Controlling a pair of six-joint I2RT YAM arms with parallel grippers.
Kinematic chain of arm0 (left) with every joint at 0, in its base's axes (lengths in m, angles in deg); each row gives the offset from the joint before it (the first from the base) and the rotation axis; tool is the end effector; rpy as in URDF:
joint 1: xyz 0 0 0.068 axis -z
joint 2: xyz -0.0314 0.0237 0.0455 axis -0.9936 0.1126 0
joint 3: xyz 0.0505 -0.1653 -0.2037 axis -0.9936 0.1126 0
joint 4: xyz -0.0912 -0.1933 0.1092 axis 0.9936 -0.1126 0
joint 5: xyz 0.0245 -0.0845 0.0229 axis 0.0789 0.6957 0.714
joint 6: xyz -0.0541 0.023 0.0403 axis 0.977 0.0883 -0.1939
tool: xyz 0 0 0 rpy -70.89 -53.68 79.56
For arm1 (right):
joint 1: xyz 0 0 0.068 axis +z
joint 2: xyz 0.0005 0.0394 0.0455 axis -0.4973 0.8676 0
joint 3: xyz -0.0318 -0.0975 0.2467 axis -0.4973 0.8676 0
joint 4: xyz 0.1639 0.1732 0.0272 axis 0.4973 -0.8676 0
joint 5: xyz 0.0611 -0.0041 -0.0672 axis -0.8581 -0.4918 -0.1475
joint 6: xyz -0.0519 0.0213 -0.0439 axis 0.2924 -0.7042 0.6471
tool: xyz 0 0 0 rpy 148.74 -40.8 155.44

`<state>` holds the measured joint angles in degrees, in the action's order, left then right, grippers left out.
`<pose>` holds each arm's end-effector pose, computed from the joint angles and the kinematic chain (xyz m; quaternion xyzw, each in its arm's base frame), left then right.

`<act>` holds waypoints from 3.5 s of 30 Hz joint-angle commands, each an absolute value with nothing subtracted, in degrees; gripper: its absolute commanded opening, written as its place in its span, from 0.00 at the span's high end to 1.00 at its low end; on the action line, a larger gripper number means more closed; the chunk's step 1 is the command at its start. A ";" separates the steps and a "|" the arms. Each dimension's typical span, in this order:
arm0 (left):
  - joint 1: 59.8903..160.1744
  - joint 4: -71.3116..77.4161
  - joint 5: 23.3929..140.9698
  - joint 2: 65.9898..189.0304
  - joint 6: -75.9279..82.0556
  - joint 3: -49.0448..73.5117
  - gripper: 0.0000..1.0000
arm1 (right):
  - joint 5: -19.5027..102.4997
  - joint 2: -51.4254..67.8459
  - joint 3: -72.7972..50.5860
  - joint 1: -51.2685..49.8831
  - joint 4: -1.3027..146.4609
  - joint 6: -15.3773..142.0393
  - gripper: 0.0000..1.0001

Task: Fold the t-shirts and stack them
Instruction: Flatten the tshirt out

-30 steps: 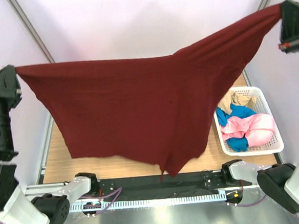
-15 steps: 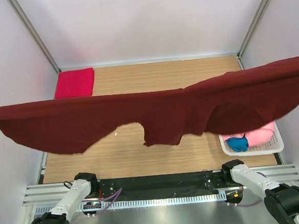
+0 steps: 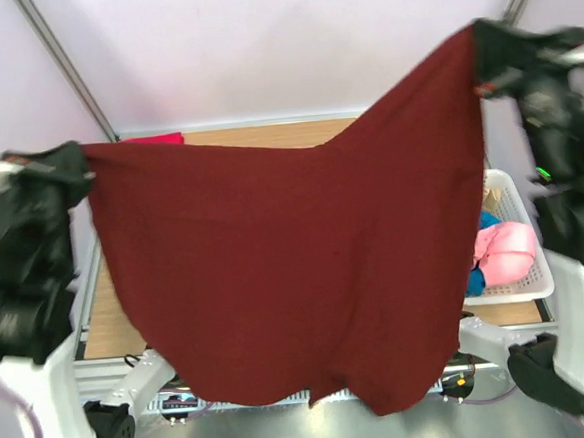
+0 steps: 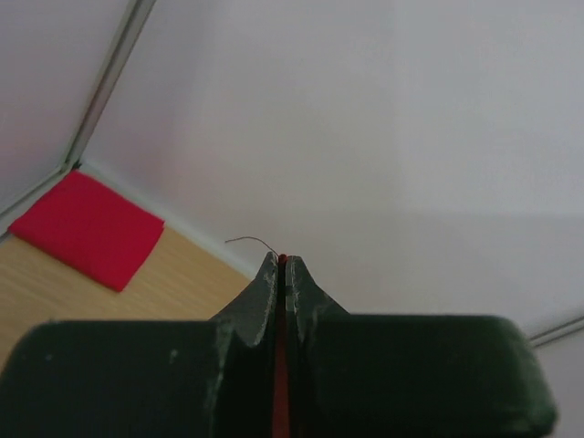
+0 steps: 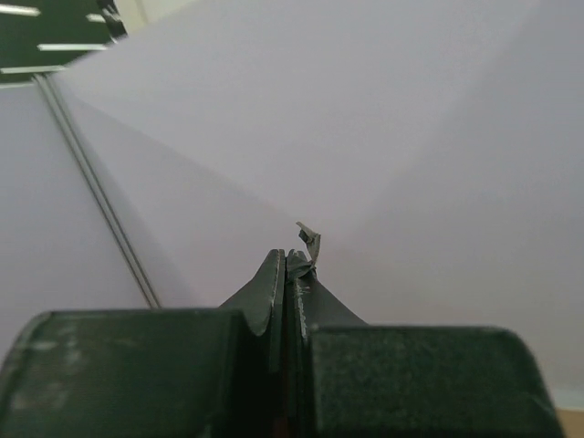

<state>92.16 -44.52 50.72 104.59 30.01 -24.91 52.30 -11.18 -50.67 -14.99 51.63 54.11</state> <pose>0.0622 0.0140 0.5621 -0.3105 0.5596 -0.1863 0.7455 0.0914 0.0208 0.6250 0.0292 0.4846 0.2197 0.8462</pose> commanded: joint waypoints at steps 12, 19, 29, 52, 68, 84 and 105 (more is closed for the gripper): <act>88.73 -23.33 46.13 132.13 24.71 2.32 1.00 | 50.90 23.77 -39.16 -16.46 67.63 58.37 0.99; 84.77 -22.17 51.68 149.64 23.40 -6.90 1.00 | 49.84 41.19 -52.52 -16.90 63.51 59.16 0.99; 83.80 -23.83 53.88 165.91 20.49 -20.97 1.00 | 48.00 55.09 -65.54 -18.31 60.87 57.49 0.99; 80.19 -39.65 53.53 168.03 19.34 -23.35 1.00 | 48.88 40.25 -45.87 -18.83 50.33 53.97 0.99; 80.19 -48.18 50.89 168.20 19.61 -17.73 1.00 | 47.47 27.51 -23.99 -18.75 47.95 50.81 0.99; 80.19 -53.27 46.87 172.78 20.75 -17.64 0.94 | 48.18 29.96 -18.10 -18.75 38.12 47.22 0.91; 78.52 -51.79 66.80 175.76 25.41 -23.88 0.48 | 39.31 47.80 -41.83 -19.18 33.09 46.60 0.43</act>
